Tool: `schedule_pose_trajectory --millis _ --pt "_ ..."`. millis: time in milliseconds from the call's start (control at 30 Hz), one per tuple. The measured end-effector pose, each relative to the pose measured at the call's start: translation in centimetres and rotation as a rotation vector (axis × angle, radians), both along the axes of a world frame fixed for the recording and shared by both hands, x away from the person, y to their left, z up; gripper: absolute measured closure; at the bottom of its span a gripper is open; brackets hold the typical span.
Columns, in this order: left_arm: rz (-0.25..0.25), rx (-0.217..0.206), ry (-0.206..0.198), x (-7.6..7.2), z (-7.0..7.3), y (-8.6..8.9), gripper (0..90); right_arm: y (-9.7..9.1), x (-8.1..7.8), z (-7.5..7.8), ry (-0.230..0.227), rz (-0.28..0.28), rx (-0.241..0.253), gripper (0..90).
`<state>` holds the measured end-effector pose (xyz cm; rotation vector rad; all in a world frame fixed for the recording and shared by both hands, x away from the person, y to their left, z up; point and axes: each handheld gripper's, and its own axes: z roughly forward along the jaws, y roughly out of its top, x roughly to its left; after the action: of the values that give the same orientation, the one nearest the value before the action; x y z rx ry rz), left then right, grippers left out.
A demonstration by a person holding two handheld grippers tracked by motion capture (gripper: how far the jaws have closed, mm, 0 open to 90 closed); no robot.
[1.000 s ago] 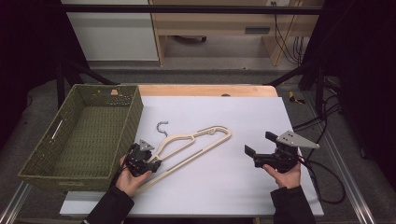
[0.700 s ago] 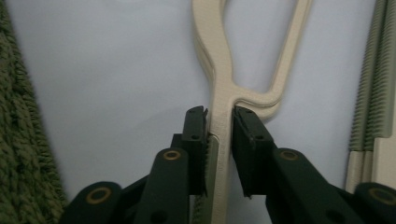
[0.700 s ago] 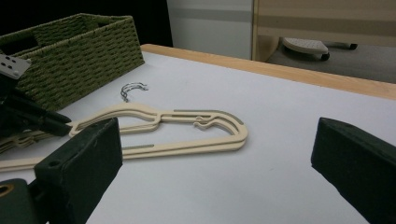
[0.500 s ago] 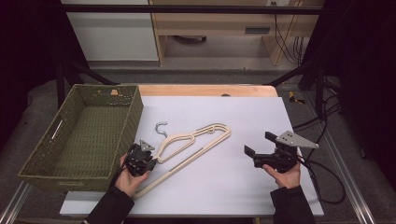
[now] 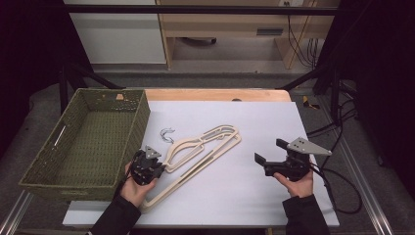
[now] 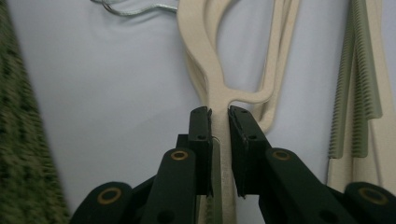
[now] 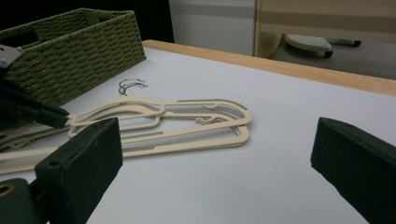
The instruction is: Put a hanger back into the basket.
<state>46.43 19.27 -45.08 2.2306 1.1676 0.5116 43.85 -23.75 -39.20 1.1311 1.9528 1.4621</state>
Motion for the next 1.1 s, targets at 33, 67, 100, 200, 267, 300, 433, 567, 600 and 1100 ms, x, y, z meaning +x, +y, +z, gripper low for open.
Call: schedule_pose_trajectory --millis 33,67,100,200,267,300,433,567,600,1100 --pt "0.000 -0.011 -0.012 -0.1 0.1 0.0 79.4 0.0 0.0 0.0 0.001 0.002 -0.001 2.6" --pt "-0.002 -0.008 -0.015 -0.2 0.2 0.0 79.5 0.0 0.0 0.0 0.002 0.003 0.000 2.7" --pt "-0.004 -0.006 -0.025 -0.3 0.3 0.0 79.5 0.0 0.0 0.0 0.001 0.004 0.000 2.8" --pt "-0.016 0.015 -0.054 -0.8 0.7 -0.2 79.6 0.1 0.0 -0.1 0.002 0.009 0.003 3.6" --pt "-0.029 0.027 -0.082 -1.2 1.0 -0.4 79.6 0.2 0.1 -0.1 0.003 0.016 0.003 4.3" --pt "-0.034 0.027 -0.094 -1.5 1.2 -0.5 79.6 0.3 0.1 -0.2 0.002 0.021 0.006 4.8" --pt "-0.058 0.026 -0.139 -2.3 2.1 -1.0 79.6 1.1 0.4 -0.3 0.004 0.046 0.009 6.2" --pt "-0.076 0.032 -0.161 -3.0 2.7 -1.3 79.6 2.7 0.9 -0.4 0.007 0.089 -0.001 8.3" --pt "-0.075 0.026 -0.169 -3.1 2.8 -1.5 79.7 3.3 1.2 -0.4 0.002 0.104 -0.013 9.0" --pt "-0.103 0.013 -0.230 -4.9 4.1 -1.9 80.1 13.9 5.3 1.1 0.024 0.213 -0.060 22.7"
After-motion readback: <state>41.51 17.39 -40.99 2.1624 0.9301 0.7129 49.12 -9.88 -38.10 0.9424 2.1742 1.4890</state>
